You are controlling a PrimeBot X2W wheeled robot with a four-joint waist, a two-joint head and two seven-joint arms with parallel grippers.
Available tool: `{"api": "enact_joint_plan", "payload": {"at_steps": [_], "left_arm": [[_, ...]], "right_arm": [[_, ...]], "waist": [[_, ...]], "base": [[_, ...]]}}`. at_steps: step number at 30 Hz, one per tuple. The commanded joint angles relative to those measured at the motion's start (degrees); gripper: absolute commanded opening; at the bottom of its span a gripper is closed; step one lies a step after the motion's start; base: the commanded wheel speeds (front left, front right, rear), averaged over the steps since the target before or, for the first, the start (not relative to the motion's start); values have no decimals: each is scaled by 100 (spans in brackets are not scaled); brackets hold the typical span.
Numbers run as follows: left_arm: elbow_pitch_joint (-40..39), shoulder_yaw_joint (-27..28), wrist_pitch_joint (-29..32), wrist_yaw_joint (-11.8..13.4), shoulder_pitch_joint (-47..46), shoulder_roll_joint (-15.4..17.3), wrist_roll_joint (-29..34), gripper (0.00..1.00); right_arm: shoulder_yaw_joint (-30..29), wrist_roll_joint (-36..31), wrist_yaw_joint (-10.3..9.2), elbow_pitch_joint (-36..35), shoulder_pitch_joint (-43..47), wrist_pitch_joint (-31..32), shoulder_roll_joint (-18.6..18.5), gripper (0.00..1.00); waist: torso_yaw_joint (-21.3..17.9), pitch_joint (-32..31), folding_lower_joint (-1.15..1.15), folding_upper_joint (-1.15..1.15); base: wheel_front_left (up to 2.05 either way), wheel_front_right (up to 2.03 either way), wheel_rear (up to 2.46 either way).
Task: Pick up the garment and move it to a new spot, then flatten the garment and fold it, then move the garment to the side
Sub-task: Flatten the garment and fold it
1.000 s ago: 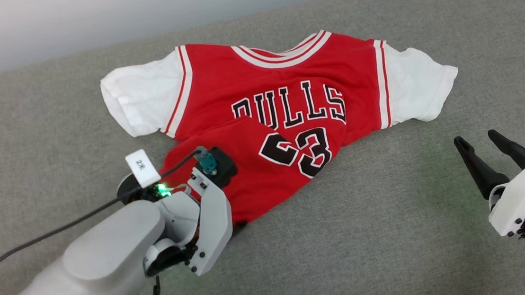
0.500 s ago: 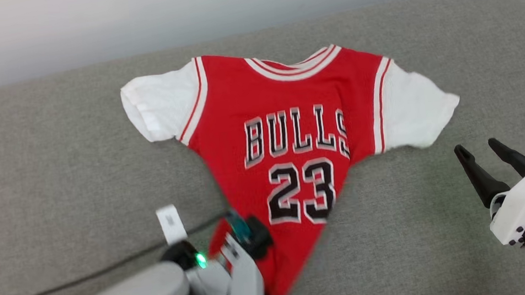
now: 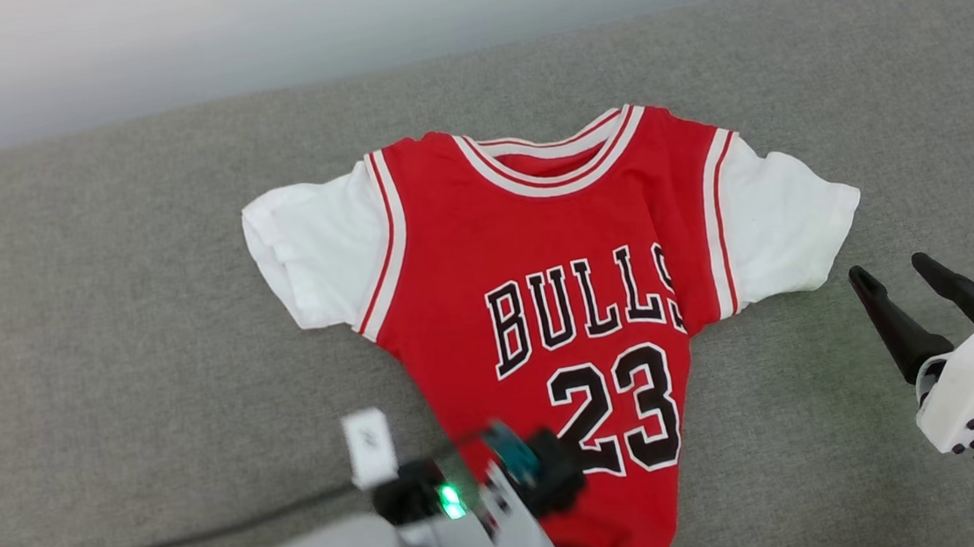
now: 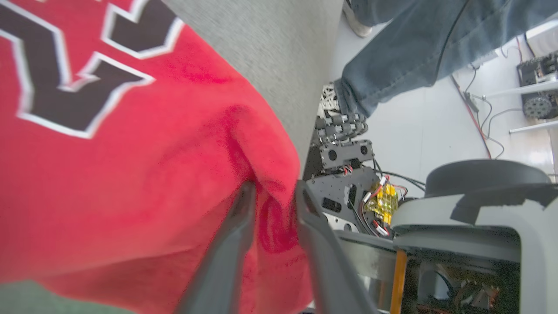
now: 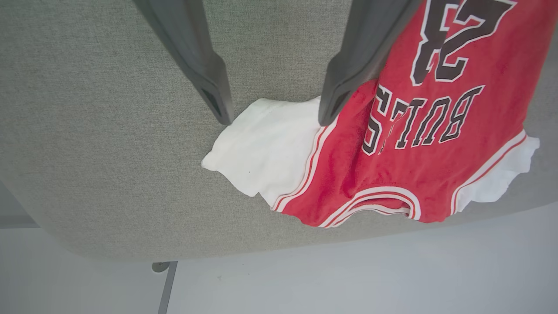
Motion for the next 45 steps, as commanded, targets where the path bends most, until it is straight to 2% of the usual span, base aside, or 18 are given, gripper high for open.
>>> {"api": "enact_joint_plan", "payload": {"at_steps": [1, 7, 11, 15, 20, 24, 30, 33, 37, 38, 39, 40, 45], "left_arm": [[13, 69, -47, 3, -81, 62, -24, 100], [96, 713, -76, 3, -673, 766, -277, 100], [504, 1243, -247, 158, -1220, 1063, -226, 100], [1346, 1450, -456, 165, -1808, 1028, 184, 100], [2634, 1363, -755, 82, -2515, 759, 822, 100], [3614, 1199, -861, 29, -2911, 575, 1074, 100], [4605, 845, -353, -4, -3131, 447, 843, 100], [4799, 598, 56, -1, -3132, 536, 659, 100], [4899, 555, 537, -3, -2990, 536, 69, 98], [4854, 547, 620, -4, -2970, 536, -60, 57], [4784, 519, 671, -4, -2963, 540, -148, 36], [4707, 498, 693, -5, -2967, 555, -236, 0], [4497, 450, 610, -4, -3084, 610, -504, 0]], "right_arm": [[-15, 26, -4, -29, -48, -5, -17, 100], [-106, 39, -4, -20, 53, -94, 12, 100], [-59, 48, -4, 5, 35, -195, 87, 100], [55, 84, -4, 30, -104, -268, 119, 100], [197, 125, -4, 82, -287, -387, 119, 100], [332, 157, -4, 144, -454, -484, 126, 100], [458, 197, -4, 231, -622, -628, 109, 100], [479, 211, -4, 268, -680, -675, 85, 100], [451, 199, -4, 266, -741, -707, 46, 100], [440, 193, -4, 261, -773, -731, 37, 100], [431, 189, -4, 268, -823, -725, 17, 100], [435, 194, -4, 283, -888, -709, -9, 100], [668, 225, -4, 546, -1574, -501, -207, 100]], "waist": [[-10, 19, 0, 0], [-20, 119, 0, 0], [-90, 219, 0, 0], [-226, 397, 0, 0], [-455, 638, 0, 0], [-678, 801, 0, 0], [-907, 950, 0, 0], [-947, 979, 0, 0], [-922, 979, 0, 0], [-905, 980, 0, 0], [-884, 982, 0, 0], [-859, 989, 0, 0], [-715, 1073, 0, 0]], "base": [[0, 0, 0], [0, 0, 0], [0, 0, 0], [0, 0, 0], [0, 0, 0], [0, 0, 0], [0, 0, 0], [0, 0, 0], [0, 0, 0], [0, 0, 0], [0, 0, 0], [0, 0, 0], [0, 0, 0]]}}
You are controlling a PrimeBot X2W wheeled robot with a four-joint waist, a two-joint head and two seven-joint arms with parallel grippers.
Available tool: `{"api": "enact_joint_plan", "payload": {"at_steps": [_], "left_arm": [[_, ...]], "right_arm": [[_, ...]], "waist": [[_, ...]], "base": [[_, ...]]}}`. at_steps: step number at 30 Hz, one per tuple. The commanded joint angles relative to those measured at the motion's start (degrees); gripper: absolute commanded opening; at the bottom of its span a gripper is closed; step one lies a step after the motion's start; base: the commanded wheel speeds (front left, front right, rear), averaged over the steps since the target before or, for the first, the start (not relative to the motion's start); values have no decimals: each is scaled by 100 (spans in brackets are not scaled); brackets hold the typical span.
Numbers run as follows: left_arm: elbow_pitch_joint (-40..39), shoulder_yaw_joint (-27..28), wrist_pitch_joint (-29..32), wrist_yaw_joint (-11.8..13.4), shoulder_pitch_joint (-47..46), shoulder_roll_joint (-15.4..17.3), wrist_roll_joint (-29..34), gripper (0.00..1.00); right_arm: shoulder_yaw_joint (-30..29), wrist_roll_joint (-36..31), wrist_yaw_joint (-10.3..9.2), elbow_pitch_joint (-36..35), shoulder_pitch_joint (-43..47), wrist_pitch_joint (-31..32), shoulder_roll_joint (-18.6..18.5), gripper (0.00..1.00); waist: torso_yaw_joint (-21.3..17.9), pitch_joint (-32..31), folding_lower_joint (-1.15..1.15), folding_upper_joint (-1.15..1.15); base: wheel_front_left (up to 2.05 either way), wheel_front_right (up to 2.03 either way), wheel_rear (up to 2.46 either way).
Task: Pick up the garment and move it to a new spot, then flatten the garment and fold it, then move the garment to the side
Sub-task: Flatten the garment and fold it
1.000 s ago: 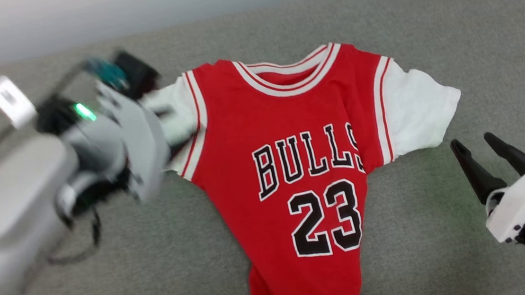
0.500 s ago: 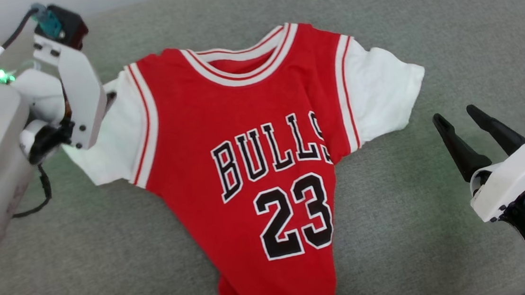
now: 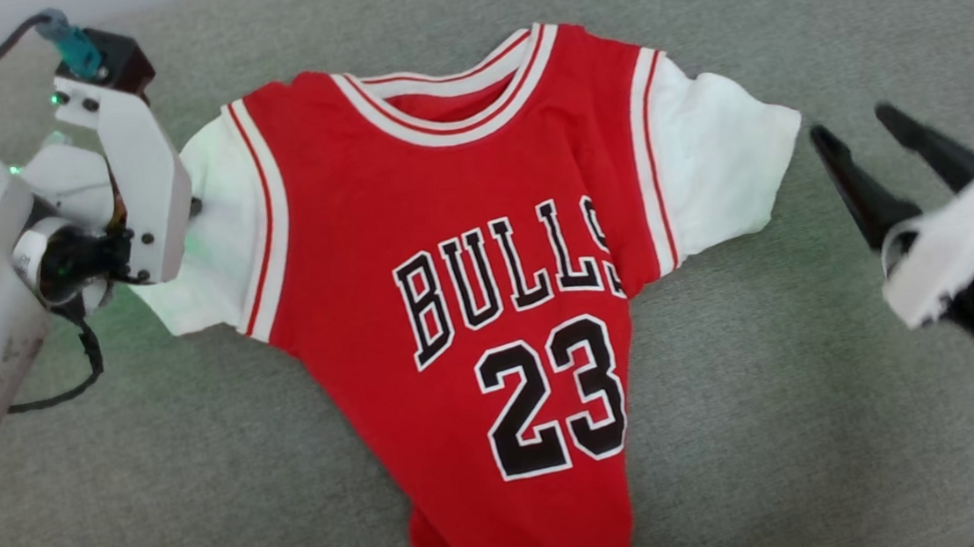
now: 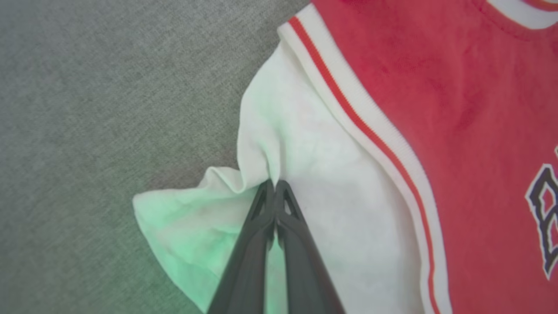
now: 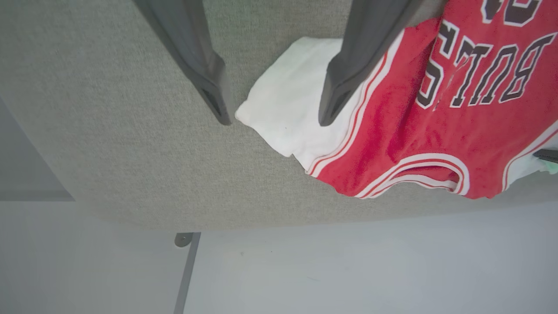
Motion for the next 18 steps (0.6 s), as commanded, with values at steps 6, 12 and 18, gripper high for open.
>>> {"api": "enact_joint_plan", "payload": {"at_steps": [6, 12, 18], "left_arm": [[-164, -211, -108, -15, -106, -145, -139, 0], [-289, -362, -303, -15, -256, -281, -189, 0], [-389, -484, -444, -14, -305, -322, -253, 0]], "right_arm": [[530, 182, -4, 1190, -1346, 375, -281, 100], [1511, 565, -5, 2432, -2288, 736, -546, 100], [2108, 812, -5, 3475, -2862, 652, -679, 100]], "waist": [[300, 201, 0, -1], [583, 359, 0, -1], [767, 482, 0, -1]], "base": [[0, 0, 0], [0, 0, 0], [0, 0, 0]]}}
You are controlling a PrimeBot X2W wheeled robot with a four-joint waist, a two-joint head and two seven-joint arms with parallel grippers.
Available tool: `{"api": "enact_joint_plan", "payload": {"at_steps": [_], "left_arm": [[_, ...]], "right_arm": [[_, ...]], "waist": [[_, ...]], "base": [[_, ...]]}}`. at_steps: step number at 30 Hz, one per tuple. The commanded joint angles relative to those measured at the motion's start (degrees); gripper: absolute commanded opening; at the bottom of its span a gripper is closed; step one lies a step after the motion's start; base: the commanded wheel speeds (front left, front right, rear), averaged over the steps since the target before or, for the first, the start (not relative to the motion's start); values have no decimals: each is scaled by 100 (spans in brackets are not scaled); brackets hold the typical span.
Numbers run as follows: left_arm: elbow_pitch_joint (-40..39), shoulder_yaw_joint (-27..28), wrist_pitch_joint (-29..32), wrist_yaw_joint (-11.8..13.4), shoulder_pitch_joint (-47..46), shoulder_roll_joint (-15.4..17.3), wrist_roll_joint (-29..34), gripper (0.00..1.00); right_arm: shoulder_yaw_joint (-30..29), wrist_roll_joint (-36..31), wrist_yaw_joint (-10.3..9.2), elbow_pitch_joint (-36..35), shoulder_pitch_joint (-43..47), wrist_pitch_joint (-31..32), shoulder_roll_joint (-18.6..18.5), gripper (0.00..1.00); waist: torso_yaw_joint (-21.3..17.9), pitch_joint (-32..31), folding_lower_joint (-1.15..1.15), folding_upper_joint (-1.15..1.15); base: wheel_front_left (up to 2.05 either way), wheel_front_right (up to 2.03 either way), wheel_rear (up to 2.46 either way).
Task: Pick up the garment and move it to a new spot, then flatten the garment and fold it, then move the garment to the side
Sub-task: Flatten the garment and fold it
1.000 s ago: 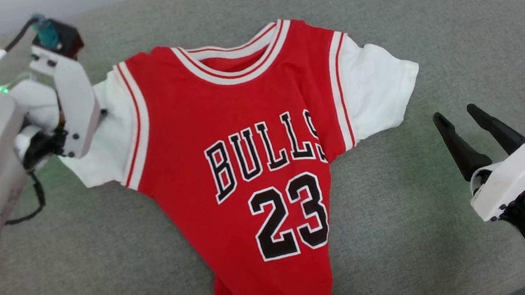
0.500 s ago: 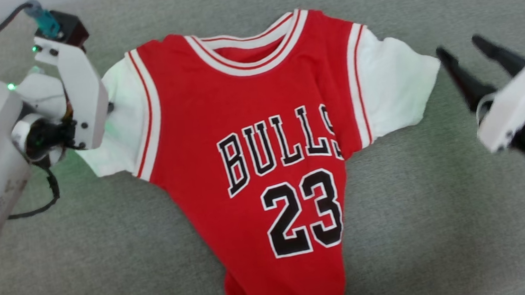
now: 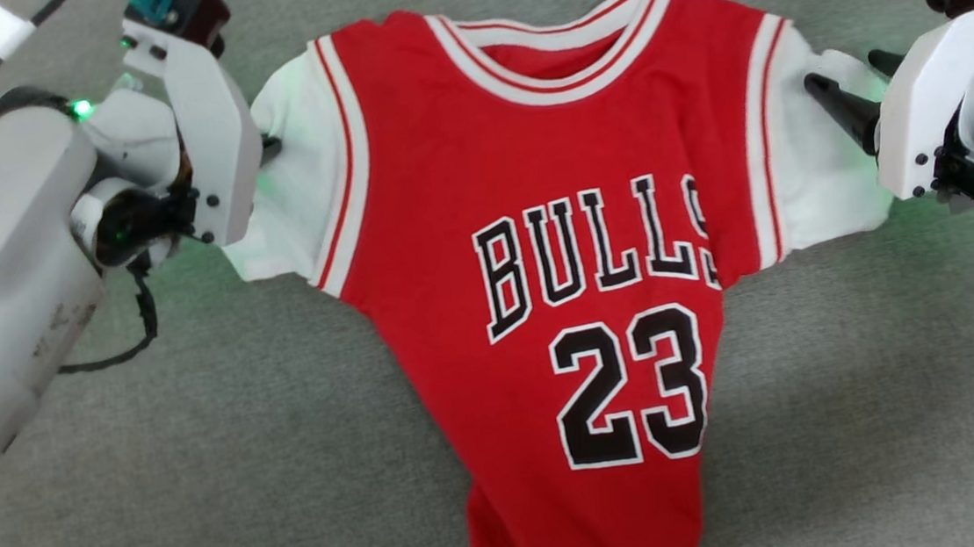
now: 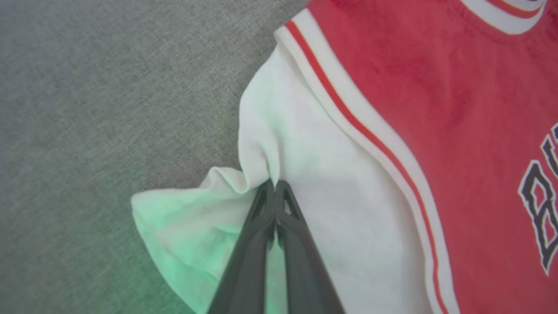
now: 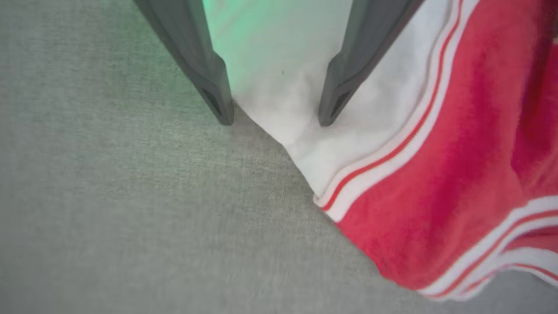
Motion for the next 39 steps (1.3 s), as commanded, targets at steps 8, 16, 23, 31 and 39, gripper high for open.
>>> {"api": "enact_joint_plan", "payload": {"at_steps": [8, 16, 23, 31, 39], "left_arm": [[58, -86, -311, -2, 149, -83, -344, 0], [172, 197, -1673, -2, -167, -209, -483, 0], [678, 914, -3046, -2, -706, -489, -898, 0], [1814, 1695, -4532, -2, -2121, -1045, -878, 0], [2227, 1406, -4379, -2, -1892, -1208, -656, 0]], "right_arm": [[799, 612, 1, 574, -169, 189, -43, 0], [754, 750, -6, 794, -926, -885, -265, 0], [321, -32, -6, 1753, -2335, -2459, 72, 0], [-808, -776, -6, 3342, -4403, -3898, 425, 0], [-1047, -1242, -5, 3796, -4343, -4027, 815, 0]], "waist": [[171, 29, 0, 0], [218, -186, 0, 0], [266, -325, 0, 0], [481, -533, 0, 0], [551, -814, 0, 0]], "base": [[0, 0, 0], [0, 0, 0], [0, 0, 0], [0, 0, 0], [0, 0, 0]]}}
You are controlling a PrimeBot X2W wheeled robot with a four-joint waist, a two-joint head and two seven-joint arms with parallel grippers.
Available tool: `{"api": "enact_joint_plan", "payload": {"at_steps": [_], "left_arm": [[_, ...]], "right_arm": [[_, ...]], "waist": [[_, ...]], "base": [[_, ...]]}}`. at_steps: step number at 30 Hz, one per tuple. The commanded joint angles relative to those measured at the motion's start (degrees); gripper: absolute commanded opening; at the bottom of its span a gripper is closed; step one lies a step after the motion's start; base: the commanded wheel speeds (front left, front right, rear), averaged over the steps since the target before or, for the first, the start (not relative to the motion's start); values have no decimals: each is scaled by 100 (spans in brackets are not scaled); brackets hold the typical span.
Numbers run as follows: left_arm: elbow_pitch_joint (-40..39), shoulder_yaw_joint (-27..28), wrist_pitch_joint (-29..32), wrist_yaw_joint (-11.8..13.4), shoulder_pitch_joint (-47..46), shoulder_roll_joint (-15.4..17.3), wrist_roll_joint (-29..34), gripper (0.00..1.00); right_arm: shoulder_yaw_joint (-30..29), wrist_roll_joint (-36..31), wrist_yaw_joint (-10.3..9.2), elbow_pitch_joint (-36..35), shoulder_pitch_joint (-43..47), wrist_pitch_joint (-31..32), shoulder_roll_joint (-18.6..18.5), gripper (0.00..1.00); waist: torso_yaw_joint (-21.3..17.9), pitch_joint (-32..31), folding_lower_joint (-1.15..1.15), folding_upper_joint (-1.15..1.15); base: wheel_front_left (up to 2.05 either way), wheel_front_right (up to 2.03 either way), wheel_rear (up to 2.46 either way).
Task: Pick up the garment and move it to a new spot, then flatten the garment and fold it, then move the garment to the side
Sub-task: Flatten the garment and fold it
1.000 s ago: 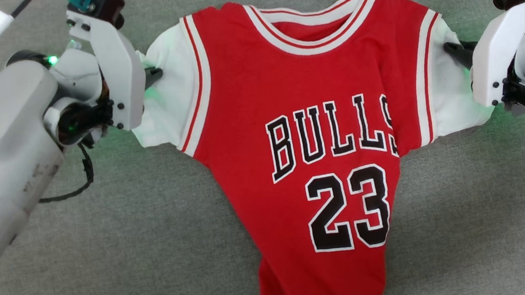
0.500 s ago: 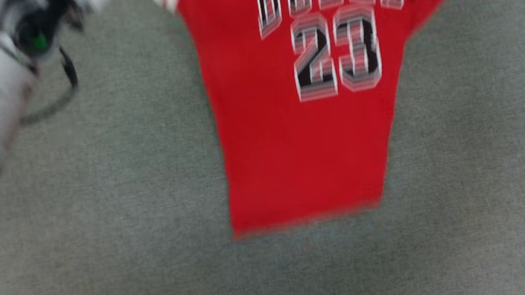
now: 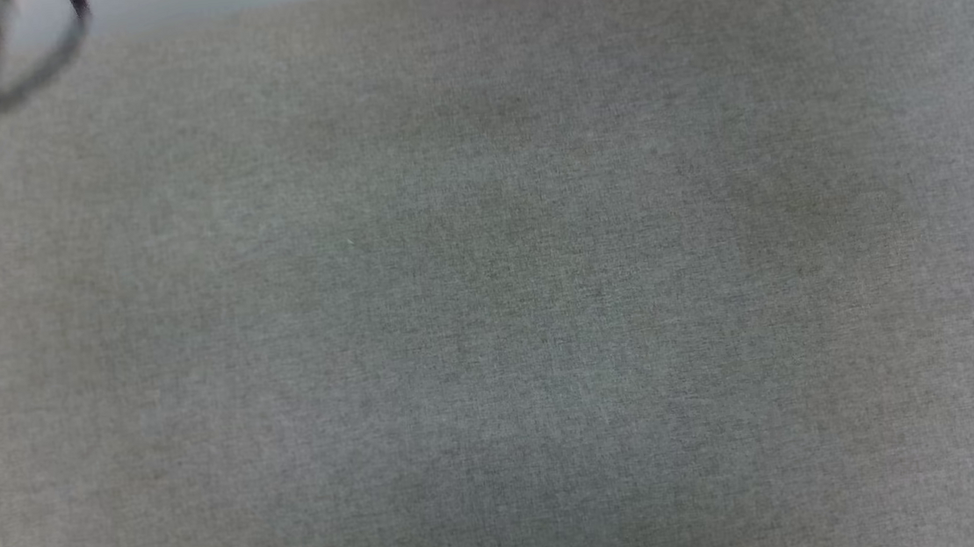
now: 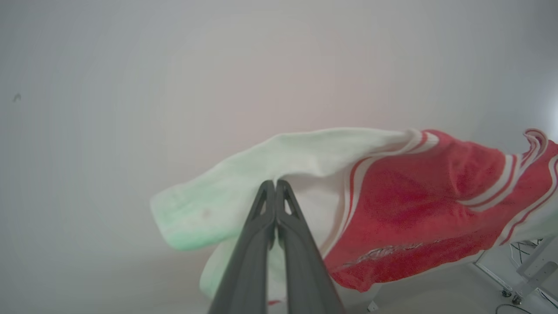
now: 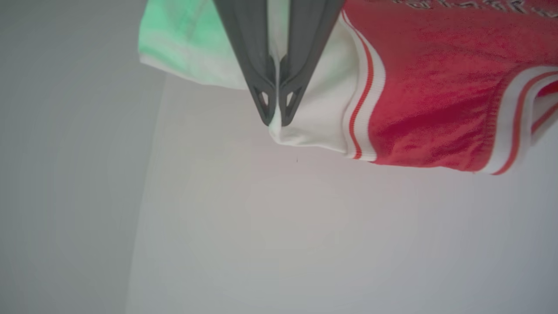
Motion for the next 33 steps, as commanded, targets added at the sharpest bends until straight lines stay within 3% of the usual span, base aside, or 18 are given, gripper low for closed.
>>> {"api": "enact_joint_plan", "payload": {"at_steps": [1, 7, 11, 15, 21, 26, 33], "left_arm": [[-110, -47, 49, 11, 222, -3, -72, 0], [-987, -338, 337, 12, 1679, 344, -436, 0], [-1976, -708, 289, 11, 2766, 730, -595, 0], [-3045, -1053, 115, 11, 3765, 1248, -709, 0], [-4087, -1300, -284, 11, 5041, 1806, -744, 0], [-4734, -1369, -393, 11, 5850, 2192, -659, 0], [-5447, -1237, -448, 124, 6629, 2639, -412, 0]], "right_arm": [[38, 7, -7, 24, 217, 44, 34, 0], [359, 213, -6, -92, 1362, 409, 155, 0], [948, 546, -6, -722, 2438, 756, -1, 0], [1485, 1221, -6, -1838, 3607, 1181, -379, 0], [1828, 2132, -6, -3908, 5309, 1690, -1460, 0], [1612, 2396, -6, -5296, 6643, 2187, -2213, 0], [769, 2409, -5, -6837, 8445, 3252, -2691, 0]], "waist": [[21, -79, 0, 0], [65, -178, 0, 0], [67, -267, 0, 0], [71, -417, 0, 0], [48, -586, 0, 0], [46, -640, 0, 0], [107, -587, 0, 0]], "base": [[0, 0, 0], [0, 0, 0], [0, 0, 0], [0, 0, 0], [0, 0, 0], [0, 0, 0], [0, 0, 0]]}}
